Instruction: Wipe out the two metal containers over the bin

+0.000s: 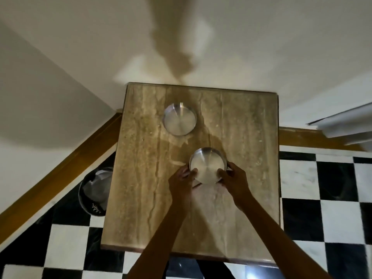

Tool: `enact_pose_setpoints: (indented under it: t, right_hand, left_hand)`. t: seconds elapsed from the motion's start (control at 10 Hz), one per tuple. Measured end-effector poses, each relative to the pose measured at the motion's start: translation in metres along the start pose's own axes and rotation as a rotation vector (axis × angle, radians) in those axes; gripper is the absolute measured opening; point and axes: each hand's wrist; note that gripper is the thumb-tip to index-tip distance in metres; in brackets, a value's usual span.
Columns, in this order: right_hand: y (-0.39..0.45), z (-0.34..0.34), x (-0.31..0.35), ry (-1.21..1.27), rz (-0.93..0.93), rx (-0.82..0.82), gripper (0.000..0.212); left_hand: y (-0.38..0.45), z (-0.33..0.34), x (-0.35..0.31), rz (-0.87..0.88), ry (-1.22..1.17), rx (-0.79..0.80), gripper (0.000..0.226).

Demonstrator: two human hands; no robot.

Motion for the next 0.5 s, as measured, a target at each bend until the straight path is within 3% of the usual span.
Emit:
enact_pose_setpoints:
  t: [0.2, 0.4, 0.5]
  right_hand:
    - [0.032, -0.010, 0.043, 0.085, 0.002, -0.102, 0.053]
    - [0.039, -0.021, 0.079, 0.627, 0.021, -0.090, 0.032]
    - [0.027, -0.020, 0.081, 0.559, -0.027, -0.095, 0.041]
  left_hand:
    - [0.043, 0.044, -0.032, -0.031, -0.038, -0.027, 0.036]
    - [0.057, 0.066, -0.071, -0.005, -0.104, 0.062, 0.017]
    - [0.049, 0.066, -0.077, 0.001, 0.005, 0.084, 0.021]
Point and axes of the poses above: each hand's wrist, its own y-axis towards the middle knuckle, its own z-axis out of the palm, x = y × z, and after that the axes turned 13 degrees about x, right-handed
